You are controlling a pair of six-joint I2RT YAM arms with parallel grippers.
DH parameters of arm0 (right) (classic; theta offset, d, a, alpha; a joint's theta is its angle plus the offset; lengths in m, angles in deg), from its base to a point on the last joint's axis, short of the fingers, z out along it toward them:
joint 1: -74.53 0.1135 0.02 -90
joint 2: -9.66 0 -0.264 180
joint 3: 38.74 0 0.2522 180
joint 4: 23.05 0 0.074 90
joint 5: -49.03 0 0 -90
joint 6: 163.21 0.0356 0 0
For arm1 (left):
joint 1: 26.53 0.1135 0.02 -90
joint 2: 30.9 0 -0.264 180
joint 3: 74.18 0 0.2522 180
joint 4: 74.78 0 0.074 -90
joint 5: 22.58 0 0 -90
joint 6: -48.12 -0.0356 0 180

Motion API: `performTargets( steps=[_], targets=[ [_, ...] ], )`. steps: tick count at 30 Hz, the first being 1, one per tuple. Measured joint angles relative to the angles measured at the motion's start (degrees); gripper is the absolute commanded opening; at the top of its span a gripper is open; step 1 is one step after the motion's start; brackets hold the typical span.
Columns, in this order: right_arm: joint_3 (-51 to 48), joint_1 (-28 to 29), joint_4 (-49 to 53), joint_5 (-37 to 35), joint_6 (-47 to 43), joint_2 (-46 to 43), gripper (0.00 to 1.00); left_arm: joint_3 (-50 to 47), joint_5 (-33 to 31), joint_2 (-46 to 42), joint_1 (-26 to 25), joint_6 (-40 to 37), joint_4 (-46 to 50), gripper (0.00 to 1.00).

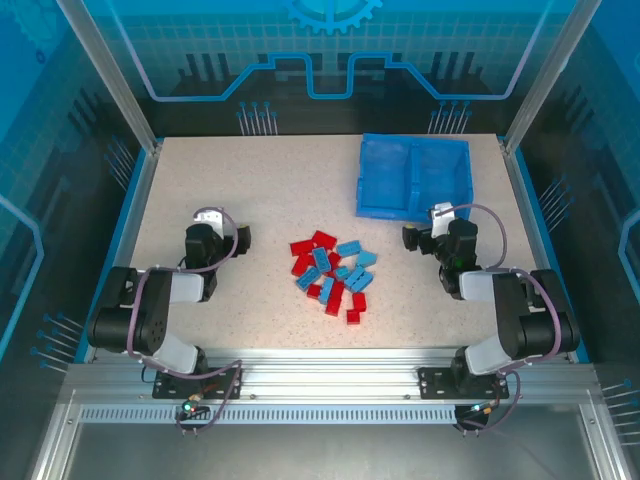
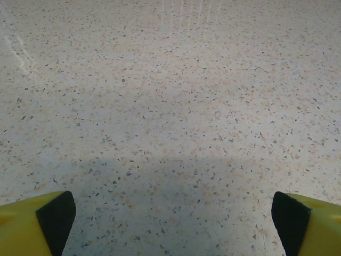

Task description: Sort the legos into containers by color

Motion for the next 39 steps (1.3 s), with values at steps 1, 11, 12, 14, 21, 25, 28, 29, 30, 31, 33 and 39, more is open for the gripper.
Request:
performTargets(
  steps=[1,11,12,14,21,25,28,29,30,31,33,39],
  targets=[
    [0.00,0.00,0.00,0.00,0.00,0.00,1.00,0.00,0.00,0.00,0.00,-0.02,0.00,0.99],
    [0.00,0.00,0.00,0.00,0.00,0.00,1.00,0.00,0.02,-0.02,0.00,0.00,0.00,0.99],
    [0.00,0.00,0.00,0.00,0.00,0.00,1.00,0.00,0.02,0.00,0.00,0.00,0.00,0.99],
    [0.00,0.00,-0.02,0.00,0.00,0.00,1.00,0.00,0.02,0.00,0.00,0.00,0.00,0.99],
    [0.72,0.00,2.45,0.02,-0.07,-0.42,1.00,0.00,0.04,-0.02,0.00,0.00,0.00,0.99],
    [6.03,0.17,15.96,-2.71,2.51,-6.08,1.00,0.00,0.63,-1.09,0.00,-0.02,1.07,0.99],
    [15.02,0.28,32.24,-4.48,10.38,-12.07,1.00,0.48,0.59,-8.04,-0.59,-0.02,7.89,0.99],
    [18.82,0.35,37.57,-4.11,12.90,-13.05,1.00,0.90,0.61,-10.88,-1.03,-0.02,10.14,0.99],
    [23.26,0.61,43.30,-3.28,15.67,-13.53,1.00,1.68,0.57,-14.60,-1.84,-0.02,13.22,0.99],
    [26.97,1.09,47.82,-2.32,18.05,-13.73,1.00,2.67,0.63,-18.12,-2.80,-0.02,15.98,0.99],
    [31.80,3.21,55.10,-0.28,21.51,-13.86,1.00,5.33,1.42,-24.37,-4.96,-0.02,21.46,0.99],
    [35.60,16.52,73.31,3.50,28.33,-9.97,1.00,17.05,12.24,-33.94,-12.09,-5.01,40.04,0.99]
  ],
)
